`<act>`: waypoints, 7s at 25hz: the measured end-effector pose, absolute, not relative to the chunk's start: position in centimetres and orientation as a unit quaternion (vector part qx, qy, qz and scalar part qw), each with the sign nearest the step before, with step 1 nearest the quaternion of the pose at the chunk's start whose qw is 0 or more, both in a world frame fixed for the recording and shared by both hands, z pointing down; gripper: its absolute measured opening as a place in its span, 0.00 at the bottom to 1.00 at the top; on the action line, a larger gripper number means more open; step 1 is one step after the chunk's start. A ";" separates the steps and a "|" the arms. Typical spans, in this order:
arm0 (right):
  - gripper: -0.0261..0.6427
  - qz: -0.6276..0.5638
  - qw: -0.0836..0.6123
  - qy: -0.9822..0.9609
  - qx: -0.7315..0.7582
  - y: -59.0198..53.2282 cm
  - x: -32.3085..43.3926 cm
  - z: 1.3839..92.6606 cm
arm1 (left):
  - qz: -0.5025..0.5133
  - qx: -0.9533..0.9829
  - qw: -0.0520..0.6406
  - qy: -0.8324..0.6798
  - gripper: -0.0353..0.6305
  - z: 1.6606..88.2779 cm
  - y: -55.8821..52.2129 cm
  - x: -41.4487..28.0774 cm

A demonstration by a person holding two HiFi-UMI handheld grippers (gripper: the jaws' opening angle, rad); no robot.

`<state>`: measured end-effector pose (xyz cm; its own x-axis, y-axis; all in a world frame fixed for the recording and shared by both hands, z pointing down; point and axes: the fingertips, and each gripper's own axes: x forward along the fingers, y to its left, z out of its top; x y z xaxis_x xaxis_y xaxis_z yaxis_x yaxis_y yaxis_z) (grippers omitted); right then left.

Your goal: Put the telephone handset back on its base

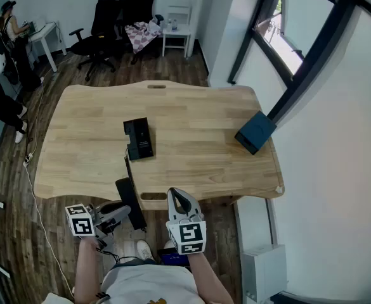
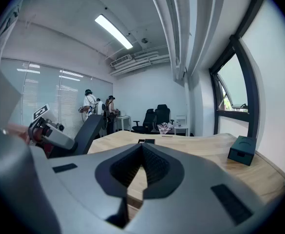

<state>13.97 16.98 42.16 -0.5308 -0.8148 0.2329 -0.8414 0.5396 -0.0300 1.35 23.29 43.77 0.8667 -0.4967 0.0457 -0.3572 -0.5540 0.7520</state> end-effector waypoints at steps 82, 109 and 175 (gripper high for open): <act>0.05 0.110 0.106 -0.867 0.474 -5.7 6.3 46.2 | -0.114 0.850 0.470 -0.209 0.16 46.9 -1.5 -6.8; 0.05 0.154 0.162 -0.872 0.436 -9.3 5.4 53.2 | -0.092 0.816 0.523 -0.229 0.16 54.3 -5.0 -6.9; 0.05 0.200 0.214 -0.863 0.412 -13.0 4.3 59.7 | -0.052 0.802 0.549 -0.230 0.16 61.6 -8.5 -7.7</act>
<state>4.34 -13.05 59.69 -0.5694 -0.6254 0.5336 -0.7962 0.5811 -0.1686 -7.74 -8.49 61.58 0.8887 -0.4265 0.1683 -0.3114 -0.2921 0.9043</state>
